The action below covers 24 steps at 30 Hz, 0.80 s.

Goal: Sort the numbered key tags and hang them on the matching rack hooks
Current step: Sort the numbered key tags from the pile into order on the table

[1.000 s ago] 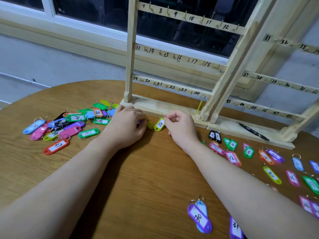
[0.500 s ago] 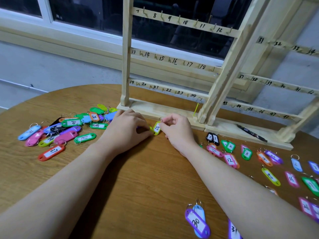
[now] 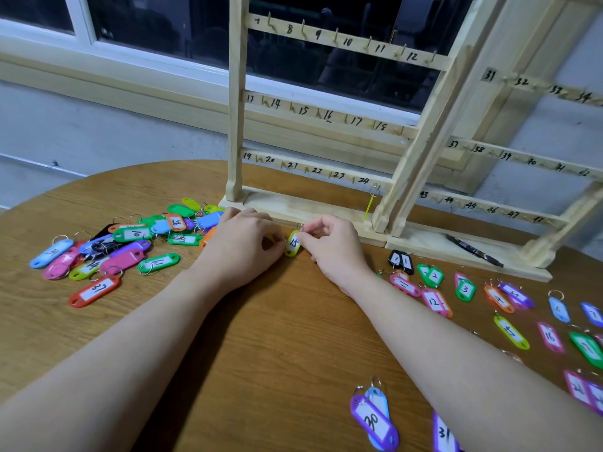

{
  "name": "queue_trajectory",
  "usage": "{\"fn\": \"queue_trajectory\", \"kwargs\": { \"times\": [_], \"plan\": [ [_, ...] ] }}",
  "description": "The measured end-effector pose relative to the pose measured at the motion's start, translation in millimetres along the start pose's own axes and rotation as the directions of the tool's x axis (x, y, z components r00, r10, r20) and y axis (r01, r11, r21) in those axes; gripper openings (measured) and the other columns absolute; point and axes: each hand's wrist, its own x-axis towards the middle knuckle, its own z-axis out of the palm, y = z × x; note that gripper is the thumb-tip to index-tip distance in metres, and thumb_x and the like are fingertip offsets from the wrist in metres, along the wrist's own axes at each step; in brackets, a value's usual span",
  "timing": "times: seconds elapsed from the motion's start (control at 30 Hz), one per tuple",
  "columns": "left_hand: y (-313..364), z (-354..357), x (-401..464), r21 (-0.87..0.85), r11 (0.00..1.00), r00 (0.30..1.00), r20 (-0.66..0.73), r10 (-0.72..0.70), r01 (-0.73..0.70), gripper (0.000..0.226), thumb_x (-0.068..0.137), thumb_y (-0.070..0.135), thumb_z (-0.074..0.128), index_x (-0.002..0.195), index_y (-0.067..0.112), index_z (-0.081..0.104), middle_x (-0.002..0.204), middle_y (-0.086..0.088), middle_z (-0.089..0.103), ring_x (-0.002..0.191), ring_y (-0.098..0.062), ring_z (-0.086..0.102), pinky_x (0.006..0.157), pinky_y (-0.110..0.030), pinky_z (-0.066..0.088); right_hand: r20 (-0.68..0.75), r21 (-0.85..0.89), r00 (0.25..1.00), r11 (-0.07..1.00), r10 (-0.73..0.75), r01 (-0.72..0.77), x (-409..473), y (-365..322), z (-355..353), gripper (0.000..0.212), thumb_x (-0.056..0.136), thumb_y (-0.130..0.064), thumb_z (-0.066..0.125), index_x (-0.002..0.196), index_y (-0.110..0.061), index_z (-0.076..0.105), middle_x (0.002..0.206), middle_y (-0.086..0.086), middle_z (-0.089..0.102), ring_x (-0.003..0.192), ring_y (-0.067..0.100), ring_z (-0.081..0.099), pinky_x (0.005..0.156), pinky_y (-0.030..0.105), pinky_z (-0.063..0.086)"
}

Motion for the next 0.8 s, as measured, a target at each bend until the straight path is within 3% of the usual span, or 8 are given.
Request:
{"fn": "queue_trajectory", "kwargs": {
  "times": [0.13, 0.2, 0.3, 0.4, 0.57, 0.8],
  "plan": [
    [-0.8, -4.9, -0.5, -0.15, 0.986, 0.996, -0.037, -0.086, 0.079, 0.009, 0.09, 0.025, 0.065, 0.082, 0.023, 0.069, 0.079, 0.007, 0.069, 0.08, -0.015, 0.062, 0.085, -0.038, 0.049, -0.017, 0.028, 1.0, 1.0, 0.011, -0.011, 0.6, 1.5, -0.1, 0.005, 0.088, -0.021, 0.075, 0.087, -0.022, 0.071, 0.092, -0.008, 0.072, 0.07, 0.011, 0.06, 0.071, 0.033, 0.055],
    [0.9, -8.4, 0.2, -0.246, 0.959, 0.986, -0.055, -0.156, 0.138, 0.01, 0.092, 0.022, 0.065, 0.083, 0.023, 0.068, 0.079, 0.01, 0.069, 0.079, -0.008, 0.064, 0.077, -0.029, 0.05, -0.021, 0.034, 1.0, 0.999, 0.011, -0.01, 0.6, 2.3, 0.2, 0.005, 0.089, -0.021, 0.075, 0.086, -0.022, 0.07, 0.092, -0.007, 0.072, 0.07, 0.012, 0.06, 0.069, 0.031, 0.052],
    [1.6, -13.5, 1.3, -0.401, 0.877, 0.945, -0.072, -0.32, 0.266, 0.013, 0.095, 0.022, 0.064, 0.083, 0.022, 0.068, 0.076, 0.015, 0.07, 0.076, 0.0, 0.065, 0.068, -0.014, 0.045, -0.014, 0.041, 1.0, 0.999, 0.014, -0.013, 0.9, 2.5, 0.3, 0.005, 0.089, -0.021, 0.075, 0.087, -0.022, 0.071, 0.092, -0.007, 0.072, 0.071, 0.012, 0.061, 0.069, 0.031, 0.053],
    [-2.4, -17.8, 3.0, -0.531, 0.759, 0.897, 0.006, -0.442, 0.378, 0.015, 0.097, 0.023, 0.065, 0.084, 0.017, 0.071, 0.071, 0.005, 0.073, 0.065, -0.005, 0.069, 0.063, -0.017, 0.052, 0.011, 0.063, 1.0, 0.998, 0.02, -0.021, 0.5, 1.1, -0.7, 0.006, 0.088, -0.021, 0.076, 0.087, -0.021, 0.071, 0.091, -0.006, 0.073, 0.069, 0.01, 0.06, 0.068, 0.029, 0.051],
    [-2.8, -22.2, 3.0, -0.607, 0.668, 0.882, 0.129, -0.453, 0.431, 0.02, 0.099, 0.021, 0.062, 0.084, 0.012, 0.073, 0.072, 0.0, 0.076, 0.061, -0.01, 0.067, 0.063, -0.02, 0.051, 0.067, 0.113, 0.997, 0.993, 0.035, -0.042, -0.4, -0.5, -3.8, 0.01, 0.087, -0.02, 0.079, 0.094, -0.022, 0.072, 0.09, -0.004, 0.074, 0.064, 0.005, 0.059, 0.065, 0.027, 0.049],
    [-1.8, -22.7, 1.6, -0.549, 0.721, 0.895, 0.126, -0.429, 0.423, 0.018, 0.098, 0.028, 0.063, 0.085, 0.017, 0.07, 0.069, -0.001, 0.074, 0.067, -0.013, 0.071, 0.073, -0.029, 0.054, 0.091, 0.13, 0.995, 0.99, 0.039, -0.051, -1.4, -0.4, -6.1, 0.015, 0.089, -0.018, 0.078, 0.104, -0.017, 0.076, 0.094, -0.001, 0.075, 0.053, -0.007, 0.055, 0.056, 0.016, 0.042]
  ]
}}
